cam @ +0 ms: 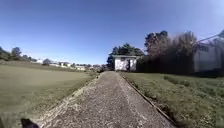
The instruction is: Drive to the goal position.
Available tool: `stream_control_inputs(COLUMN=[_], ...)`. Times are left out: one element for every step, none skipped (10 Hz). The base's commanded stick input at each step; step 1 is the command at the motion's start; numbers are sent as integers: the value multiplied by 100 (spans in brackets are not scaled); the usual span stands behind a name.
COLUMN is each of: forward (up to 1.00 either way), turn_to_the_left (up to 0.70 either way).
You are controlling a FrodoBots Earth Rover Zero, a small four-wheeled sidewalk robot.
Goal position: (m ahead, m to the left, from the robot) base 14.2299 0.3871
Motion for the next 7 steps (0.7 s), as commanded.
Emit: stream_control_inputs(forward=[50,50,50,50,50,50,50], turn_to_the_left=[0,0,0,0,0,0,0])
